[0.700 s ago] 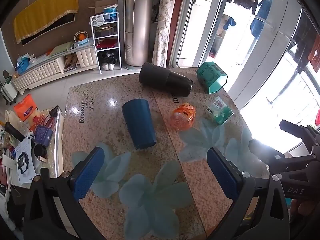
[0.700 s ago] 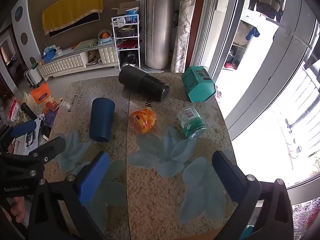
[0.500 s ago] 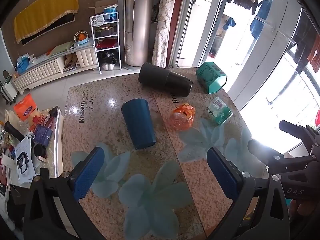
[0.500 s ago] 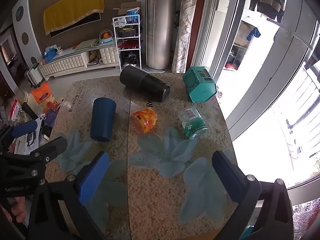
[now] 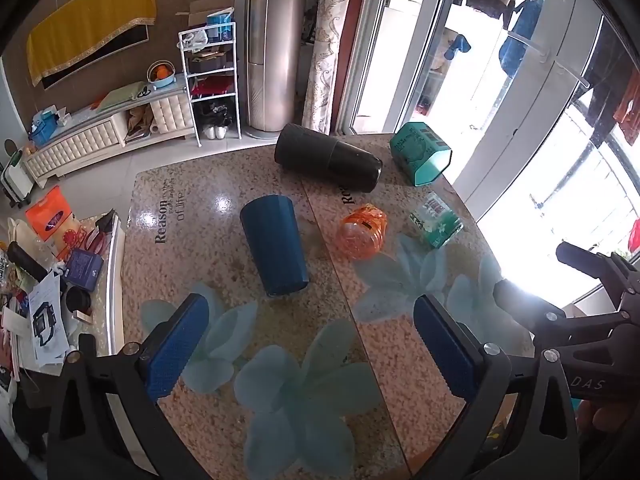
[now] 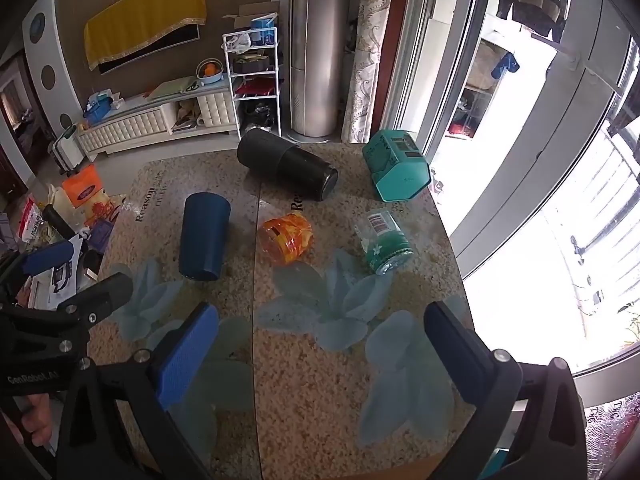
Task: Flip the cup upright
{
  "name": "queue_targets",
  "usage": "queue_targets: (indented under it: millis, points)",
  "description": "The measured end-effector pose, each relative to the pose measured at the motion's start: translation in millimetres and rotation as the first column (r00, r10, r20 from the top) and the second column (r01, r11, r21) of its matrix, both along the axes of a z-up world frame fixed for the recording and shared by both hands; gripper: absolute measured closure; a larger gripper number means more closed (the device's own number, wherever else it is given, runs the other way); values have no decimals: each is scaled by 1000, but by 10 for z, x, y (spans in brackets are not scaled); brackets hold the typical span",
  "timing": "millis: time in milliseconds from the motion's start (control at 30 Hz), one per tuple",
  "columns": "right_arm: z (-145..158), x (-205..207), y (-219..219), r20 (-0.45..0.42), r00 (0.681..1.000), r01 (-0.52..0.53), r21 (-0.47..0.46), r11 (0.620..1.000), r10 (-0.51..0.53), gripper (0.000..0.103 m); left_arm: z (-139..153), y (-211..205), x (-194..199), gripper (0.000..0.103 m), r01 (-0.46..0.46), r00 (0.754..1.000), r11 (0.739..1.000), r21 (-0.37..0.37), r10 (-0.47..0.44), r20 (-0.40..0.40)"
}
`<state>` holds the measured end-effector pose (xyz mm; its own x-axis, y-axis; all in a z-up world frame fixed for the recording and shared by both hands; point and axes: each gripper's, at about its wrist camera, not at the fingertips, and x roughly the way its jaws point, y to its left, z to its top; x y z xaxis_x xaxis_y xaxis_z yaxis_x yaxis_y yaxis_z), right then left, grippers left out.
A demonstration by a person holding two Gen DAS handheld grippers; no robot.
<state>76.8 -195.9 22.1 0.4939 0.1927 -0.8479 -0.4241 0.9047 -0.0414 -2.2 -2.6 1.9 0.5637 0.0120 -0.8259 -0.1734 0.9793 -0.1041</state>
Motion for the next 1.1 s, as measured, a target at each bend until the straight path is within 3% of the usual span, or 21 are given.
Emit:
queue_targets:
  millis: [1100]
  points:
    - [-9, -10, 3, -8, 1000, 1, 0, 1000, -1, 0, -20, 17, 11, 0, 2, 1000, 1000, -19, -2, -11]
